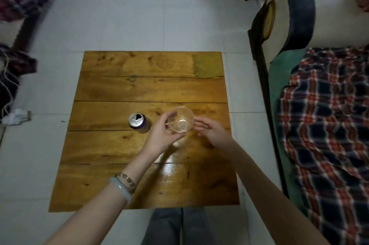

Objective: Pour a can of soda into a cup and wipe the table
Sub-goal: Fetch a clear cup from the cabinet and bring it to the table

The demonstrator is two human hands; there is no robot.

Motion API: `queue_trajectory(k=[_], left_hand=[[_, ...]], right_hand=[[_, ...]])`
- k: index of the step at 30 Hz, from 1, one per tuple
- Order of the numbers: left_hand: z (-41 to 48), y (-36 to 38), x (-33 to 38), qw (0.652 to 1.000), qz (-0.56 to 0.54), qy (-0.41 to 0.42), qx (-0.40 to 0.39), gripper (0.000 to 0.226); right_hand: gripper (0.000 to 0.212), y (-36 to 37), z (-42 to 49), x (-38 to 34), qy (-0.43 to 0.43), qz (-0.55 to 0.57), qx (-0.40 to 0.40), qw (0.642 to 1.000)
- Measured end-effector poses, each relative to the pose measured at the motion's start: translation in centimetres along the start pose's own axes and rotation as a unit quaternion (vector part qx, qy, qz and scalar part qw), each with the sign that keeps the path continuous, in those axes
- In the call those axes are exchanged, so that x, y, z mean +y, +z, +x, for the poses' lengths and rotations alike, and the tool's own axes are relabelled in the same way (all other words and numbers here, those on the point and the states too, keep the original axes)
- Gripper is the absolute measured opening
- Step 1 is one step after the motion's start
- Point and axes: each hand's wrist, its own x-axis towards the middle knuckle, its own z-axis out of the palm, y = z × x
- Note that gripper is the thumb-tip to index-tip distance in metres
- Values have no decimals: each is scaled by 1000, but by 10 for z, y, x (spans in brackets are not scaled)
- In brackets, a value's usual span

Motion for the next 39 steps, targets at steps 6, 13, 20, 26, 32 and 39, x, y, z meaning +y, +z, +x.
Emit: queue_trajectory(k=[6, 13, 20, 26, 32, 39], left_hand=[[31, 26, -54, 1000, 3, -15, 21, 70], [64, 59, -125, 999, -5, -40, 34, 65], [78, 77, -149, 998, -19, -30, 43, 59], [81, 79, -155, 998, 0, -29, 48, 58], [79, 80, -160, 999, 8, -24, 46, 58], [81, 77, -156, 999, 11, -9, 39, 60]], right_hand=[[40, -2, 50, 51, -4, -4, 0, 1000], [52, 12, 109, 123, 6, 30, 16, 999], [72, 15, 130, 146, 13, 51, 15, 999], [52, 17, 136, 150, -1, 60, 9, 998], [53, 18, 133, 152, -5, 58, -5, 998], [59, 13, 136, 153, 2, 59, 11, 998]])
